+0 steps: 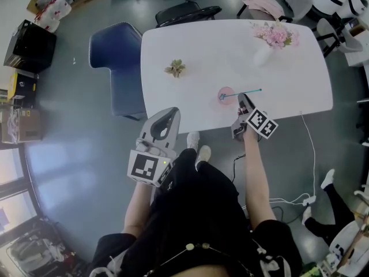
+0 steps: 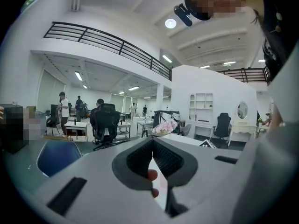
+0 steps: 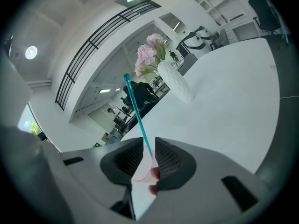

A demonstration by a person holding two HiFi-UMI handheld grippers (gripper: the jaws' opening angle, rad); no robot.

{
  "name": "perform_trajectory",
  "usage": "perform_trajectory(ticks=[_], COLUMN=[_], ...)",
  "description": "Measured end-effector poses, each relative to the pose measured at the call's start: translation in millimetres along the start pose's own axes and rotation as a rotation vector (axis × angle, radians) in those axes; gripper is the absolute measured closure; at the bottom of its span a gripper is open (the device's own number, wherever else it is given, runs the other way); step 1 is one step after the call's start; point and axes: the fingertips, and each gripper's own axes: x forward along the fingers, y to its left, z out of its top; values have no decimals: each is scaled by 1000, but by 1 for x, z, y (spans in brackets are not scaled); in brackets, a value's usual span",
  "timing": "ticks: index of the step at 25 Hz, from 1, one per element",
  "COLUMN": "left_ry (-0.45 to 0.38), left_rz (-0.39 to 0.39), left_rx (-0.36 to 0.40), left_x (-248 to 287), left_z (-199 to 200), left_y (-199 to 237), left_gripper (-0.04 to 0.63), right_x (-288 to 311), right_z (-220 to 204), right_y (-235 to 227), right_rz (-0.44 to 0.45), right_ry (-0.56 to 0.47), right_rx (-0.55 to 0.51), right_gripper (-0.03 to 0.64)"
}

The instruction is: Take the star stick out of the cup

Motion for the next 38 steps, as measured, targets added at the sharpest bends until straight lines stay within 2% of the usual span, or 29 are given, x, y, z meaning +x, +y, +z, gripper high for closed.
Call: perform_trajectory(ticks=[6, 8, 10, 17, 25, 38], left_ry=[4, 4, 6, 0, -7, -22], left_rz=[8, 15, 21, 23, 3, -33], left_rx=[-3, -8, -11, -12, -5, -7], left_x=[-1, -1, -1, 0, 7, 10], left_z=[-3, -4, -5, -3, 1, 8], left_y=[-1, 1, 2, 2, -5, -10], left_gripper=[589, 589, 589, 589, 589, 589], right_x=[3, 4, 5, 0, -21, -95], right_z=[-1, 1, 3, 12, 31, 49], right_y=[3, 2, 0, 19, 66, 157], right_rz=[8, -1, -22, 0, 18, 42], right_ry=[10, 8, 5, -11, -53, -104], right_rx=[-19, -26, -40, -105, -353, -659], right_gripper=[539, 551, 594, 598, 598, 600])
